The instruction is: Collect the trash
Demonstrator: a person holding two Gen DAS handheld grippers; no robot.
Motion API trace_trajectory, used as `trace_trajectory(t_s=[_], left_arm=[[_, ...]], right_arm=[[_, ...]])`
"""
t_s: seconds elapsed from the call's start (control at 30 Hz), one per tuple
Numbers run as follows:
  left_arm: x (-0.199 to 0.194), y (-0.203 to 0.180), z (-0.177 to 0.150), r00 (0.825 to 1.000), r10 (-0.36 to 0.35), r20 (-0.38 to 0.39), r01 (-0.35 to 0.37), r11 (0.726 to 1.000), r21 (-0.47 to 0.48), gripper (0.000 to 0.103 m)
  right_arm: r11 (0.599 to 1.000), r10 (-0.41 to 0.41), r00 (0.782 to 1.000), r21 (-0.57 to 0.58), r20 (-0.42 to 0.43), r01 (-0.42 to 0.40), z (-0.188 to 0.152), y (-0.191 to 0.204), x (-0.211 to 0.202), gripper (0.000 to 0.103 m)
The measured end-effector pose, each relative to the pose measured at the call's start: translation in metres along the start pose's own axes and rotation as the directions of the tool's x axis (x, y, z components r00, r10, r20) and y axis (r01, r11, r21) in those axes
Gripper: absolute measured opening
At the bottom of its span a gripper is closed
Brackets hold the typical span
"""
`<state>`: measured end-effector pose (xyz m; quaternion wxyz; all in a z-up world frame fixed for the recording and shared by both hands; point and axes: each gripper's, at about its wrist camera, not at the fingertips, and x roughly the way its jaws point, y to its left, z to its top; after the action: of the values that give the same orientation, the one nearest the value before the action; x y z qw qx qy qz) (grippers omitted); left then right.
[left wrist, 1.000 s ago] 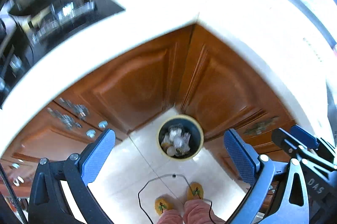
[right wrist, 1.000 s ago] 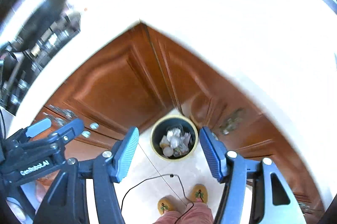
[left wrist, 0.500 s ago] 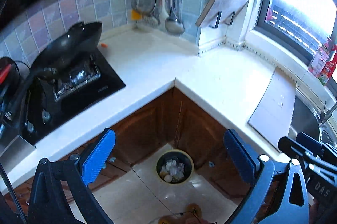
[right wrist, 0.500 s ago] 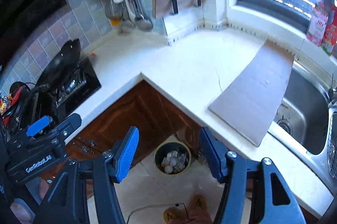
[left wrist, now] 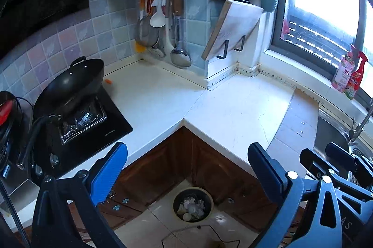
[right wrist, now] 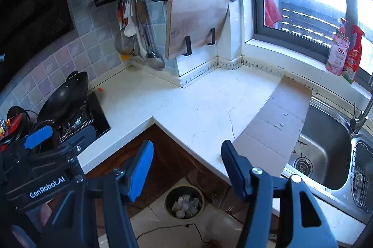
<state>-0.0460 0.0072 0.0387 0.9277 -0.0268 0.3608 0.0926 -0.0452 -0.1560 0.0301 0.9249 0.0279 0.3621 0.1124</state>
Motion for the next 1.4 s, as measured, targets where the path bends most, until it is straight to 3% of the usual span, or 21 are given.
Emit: trace_trajectory(t_s=[1.4], left_arm=[[-0.015,-0.014,-0.007,1.000,-0.016,0.006,0.016,1.000,0.016,0.102]], right_arm=[[0.998,-0.068,0.997,0.007,0.029,0.067,-0.006,-0.004,-0.026,0.061]])
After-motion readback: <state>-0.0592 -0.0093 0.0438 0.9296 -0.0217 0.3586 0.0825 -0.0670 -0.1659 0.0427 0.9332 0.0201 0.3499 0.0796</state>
